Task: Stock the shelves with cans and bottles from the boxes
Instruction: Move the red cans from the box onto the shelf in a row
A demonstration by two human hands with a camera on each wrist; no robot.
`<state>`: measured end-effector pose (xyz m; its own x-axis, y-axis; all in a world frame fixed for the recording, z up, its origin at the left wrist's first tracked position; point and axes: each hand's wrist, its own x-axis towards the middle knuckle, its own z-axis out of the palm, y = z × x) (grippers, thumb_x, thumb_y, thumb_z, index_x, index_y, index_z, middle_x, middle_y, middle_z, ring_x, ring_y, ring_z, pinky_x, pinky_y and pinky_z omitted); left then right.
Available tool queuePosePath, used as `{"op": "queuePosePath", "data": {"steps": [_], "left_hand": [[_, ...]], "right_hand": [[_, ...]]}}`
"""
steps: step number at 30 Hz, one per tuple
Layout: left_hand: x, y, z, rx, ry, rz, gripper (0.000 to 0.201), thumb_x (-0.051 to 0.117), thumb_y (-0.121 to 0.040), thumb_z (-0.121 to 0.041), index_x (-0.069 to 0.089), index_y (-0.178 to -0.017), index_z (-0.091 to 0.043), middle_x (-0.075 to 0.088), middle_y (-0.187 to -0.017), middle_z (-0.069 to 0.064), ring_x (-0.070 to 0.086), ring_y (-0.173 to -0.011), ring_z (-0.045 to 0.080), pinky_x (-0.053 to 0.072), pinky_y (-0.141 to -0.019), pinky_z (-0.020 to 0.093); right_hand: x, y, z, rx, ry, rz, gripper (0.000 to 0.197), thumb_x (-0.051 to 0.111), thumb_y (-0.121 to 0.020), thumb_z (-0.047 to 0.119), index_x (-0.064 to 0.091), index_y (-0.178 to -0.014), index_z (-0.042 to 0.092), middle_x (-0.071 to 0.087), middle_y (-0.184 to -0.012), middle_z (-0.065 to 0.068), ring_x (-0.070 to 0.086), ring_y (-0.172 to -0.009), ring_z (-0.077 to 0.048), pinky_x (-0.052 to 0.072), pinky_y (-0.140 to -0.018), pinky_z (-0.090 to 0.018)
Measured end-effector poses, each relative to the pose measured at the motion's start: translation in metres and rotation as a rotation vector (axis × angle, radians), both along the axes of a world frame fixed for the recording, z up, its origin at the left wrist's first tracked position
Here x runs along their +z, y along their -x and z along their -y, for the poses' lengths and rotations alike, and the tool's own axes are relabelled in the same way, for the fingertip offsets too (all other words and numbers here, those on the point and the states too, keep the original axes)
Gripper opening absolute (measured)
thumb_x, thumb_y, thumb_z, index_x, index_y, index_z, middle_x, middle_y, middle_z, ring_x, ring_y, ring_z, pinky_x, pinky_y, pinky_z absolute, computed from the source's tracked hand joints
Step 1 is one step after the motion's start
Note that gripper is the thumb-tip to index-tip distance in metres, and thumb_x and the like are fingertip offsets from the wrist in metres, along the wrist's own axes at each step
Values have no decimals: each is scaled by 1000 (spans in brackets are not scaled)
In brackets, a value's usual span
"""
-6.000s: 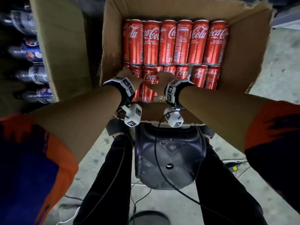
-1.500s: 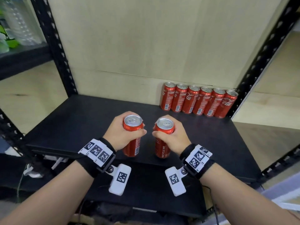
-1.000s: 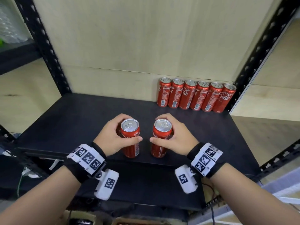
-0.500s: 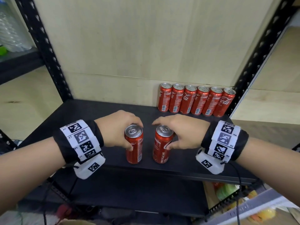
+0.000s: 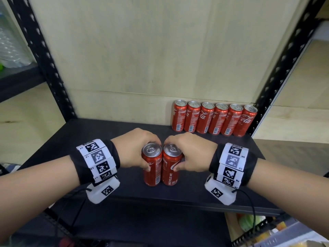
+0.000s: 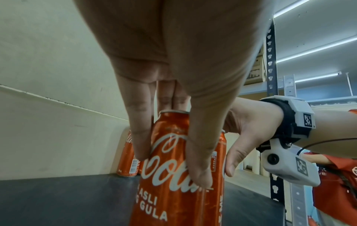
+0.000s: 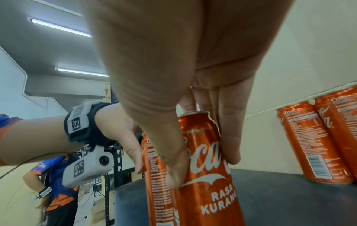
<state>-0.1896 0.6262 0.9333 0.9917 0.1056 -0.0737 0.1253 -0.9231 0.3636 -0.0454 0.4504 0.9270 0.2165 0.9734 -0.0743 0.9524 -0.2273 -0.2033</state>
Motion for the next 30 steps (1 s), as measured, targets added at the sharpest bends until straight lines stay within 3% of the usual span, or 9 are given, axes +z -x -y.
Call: {"op": "queuePosePath", "data": {"steps": [21,30], "left_hand": [[14,-108,-67,101,-232,-78,66,94,-64,-22,62,-122,-20,65,-115,0,64,-101,21,56,-88,41],[23,-139,-84,137,-318,-70,65,94,-65,-23,63,-121,-17,65,-114,1,65,-101,23,54,-85,36]], "right_hand": [[4,-86,-101,-184,-21,84,67,88,-72,34,54,-129,20,66,-120,-4,64,-109,-25,56,-91,-42],[10,-103,-126,-260,-63,110,63,87,-72,34,57,-124,19,67,-118,-3,63,-110,-26,54,-92,-40]]}}
